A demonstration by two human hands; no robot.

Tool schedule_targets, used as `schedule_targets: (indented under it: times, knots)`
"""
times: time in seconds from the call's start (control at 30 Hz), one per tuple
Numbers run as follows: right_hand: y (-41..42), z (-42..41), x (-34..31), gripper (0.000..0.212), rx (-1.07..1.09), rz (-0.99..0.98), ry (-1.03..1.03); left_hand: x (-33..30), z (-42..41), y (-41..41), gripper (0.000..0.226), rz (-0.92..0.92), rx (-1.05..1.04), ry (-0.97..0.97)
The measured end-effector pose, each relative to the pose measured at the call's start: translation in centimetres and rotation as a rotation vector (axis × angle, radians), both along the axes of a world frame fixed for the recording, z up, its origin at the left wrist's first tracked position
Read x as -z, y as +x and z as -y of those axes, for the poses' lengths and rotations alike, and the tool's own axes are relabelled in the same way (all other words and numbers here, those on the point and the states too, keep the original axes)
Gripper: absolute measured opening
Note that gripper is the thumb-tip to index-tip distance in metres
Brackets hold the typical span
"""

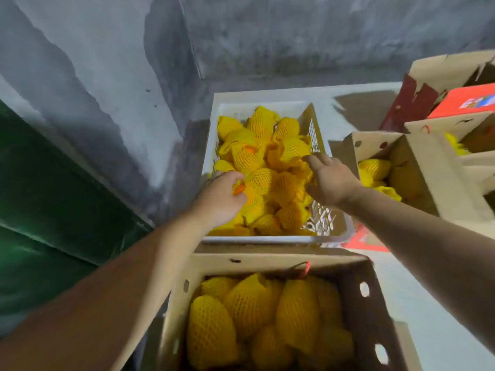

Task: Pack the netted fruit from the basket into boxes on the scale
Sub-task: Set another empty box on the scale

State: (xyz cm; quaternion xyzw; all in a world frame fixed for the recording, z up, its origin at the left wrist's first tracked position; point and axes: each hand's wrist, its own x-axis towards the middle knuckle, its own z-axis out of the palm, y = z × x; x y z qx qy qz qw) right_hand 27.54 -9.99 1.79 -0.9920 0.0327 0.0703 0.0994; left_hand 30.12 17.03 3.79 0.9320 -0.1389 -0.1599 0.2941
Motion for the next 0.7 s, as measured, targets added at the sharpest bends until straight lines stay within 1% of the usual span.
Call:
schedule_targets:
  times: [0.07, 0.13, 0.2, 0.27, 0.3, 0.33, 0.4, 0.47, 0.53, 0.63, 0.7]
  knots:
    - [2.7, 1.1, 1.7, 0.086, -0.012, -0.006, -0.061, 1.4, 1.0, 2.6, 0.074, 0.012, -0.029, 0.109]
    - [5.0, 2.3, 3.1, 0.095, -0.040, 0.015, -0.077, 2.2, 2.2, 5.2, 0.093, 0.077, -0.035, 0.182]
    - [7.2, 3.1, 4.0, 0.100, -0.067, 0.026, -0.080, 2.6, 3.7, 8.0, 0.108, 0.186, -0.026, 0.251]
    - [9.1, 3.4, 4.4, 0.101, -0.111, -0.008, -0.158, 3.0, 5.1, 10.6, 0.117, 0.255, -0.021, 0.314]
    - [10.0, 3.4, 4.5, 0.098, -0.130, -0.025, -0.210, 3.3, 5.8, 11.8, 0.117, 0.239, -0.025, 0.318]
    - [10.7, 3.4, 4.6, 0.095, -0.130, -0.035, -0.239, 3.9, 6.7, 12.7, 0.114, 0.183, -0.033, 0.302]
    - [11.8, 3.5, 4.7, 0.089, -0.098, -0.036, -0.233, 5.2, 8.6, 13.7, 0.104, 0.073, -0.068, 0.289]
    - [12.5, 3.5, 4.7, 0.081, -0.093, -0.003, -0.217, 6.6, 9.8, 13.7, 0.099, 0.085, -0.083, 0.392]
    - [12.6, 3.6, 4.7, 0.080, -0.096, 0.024, -0.220, 7.6, 10.6, 13.4, 0.093, 0.143, -0.088, 0.465]
    - [12.5, 3.7, 5.1, 0.091, -0.109, 0.005, -0.256, 8.1, 10.7, 13.8, 0.082, 0.155, -0.138, 0.431]
    - [12.6, 3.7, 5.1, 0.086, -0.112, 0.007, -0.276, 8.3, 10.4, 14.0, 0.076, 0.148, -0.149, 0.399]
